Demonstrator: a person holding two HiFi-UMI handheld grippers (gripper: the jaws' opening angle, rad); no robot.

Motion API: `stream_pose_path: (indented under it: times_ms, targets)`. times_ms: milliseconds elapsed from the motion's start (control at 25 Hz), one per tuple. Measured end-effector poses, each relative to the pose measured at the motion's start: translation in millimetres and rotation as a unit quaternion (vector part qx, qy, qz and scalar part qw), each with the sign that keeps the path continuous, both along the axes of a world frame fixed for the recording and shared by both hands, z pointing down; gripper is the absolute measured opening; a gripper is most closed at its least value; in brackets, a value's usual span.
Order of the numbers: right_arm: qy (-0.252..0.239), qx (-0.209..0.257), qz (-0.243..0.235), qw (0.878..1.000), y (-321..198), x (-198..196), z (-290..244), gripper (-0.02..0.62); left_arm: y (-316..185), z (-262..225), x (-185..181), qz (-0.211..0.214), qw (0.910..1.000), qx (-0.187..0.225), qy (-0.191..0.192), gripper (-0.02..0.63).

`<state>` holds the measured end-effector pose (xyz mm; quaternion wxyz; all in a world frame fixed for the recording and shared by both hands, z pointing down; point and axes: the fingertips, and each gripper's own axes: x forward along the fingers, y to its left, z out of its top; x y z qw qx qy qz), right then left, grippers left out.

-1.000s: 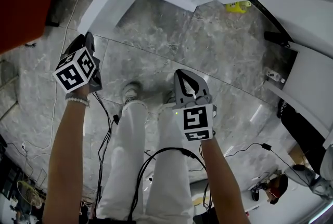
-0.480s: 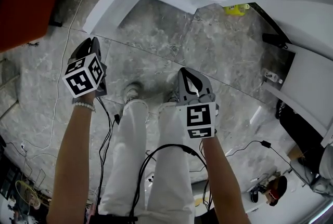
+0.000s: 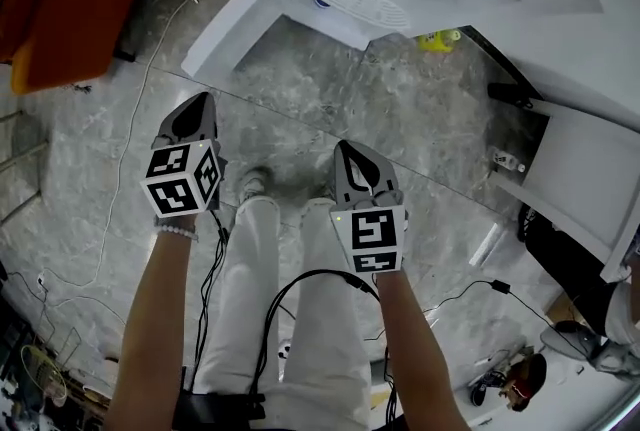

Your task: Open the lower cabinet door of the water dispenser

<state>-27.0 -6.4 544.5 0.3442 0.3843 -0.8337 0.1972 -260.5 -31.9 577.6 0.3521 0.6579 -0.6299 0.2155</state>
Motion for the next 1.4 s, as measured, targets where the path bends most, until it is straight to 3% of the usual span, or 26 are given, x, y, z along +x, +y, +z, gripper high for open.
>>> stream_pose_path:
  times_ms: [320,720,1080,1400]
  targets:
    - [-0.025,0.016,0.013,0.999,-6,4,-74,0.003,-3,-92,39,0.073,0.996,0.046,0.024,0.013]
    - [-0.047,0.05,0.017,0.998,-11,1,-175,0.003,6,-212,65,0.172,0.9812,0.088,0.005,0.012]
    - [-0.069,0.108,0.037,0.991,-19,3,-267,0.003,-3,-322,66,0.182,0.9707,0.156,0.001,0.012]
    - [-0.089,0.152,0.071,0.982,-4,6,-336,0.003,5,-403,67,0.203,0.9552,0.215,-0.003,0.012]
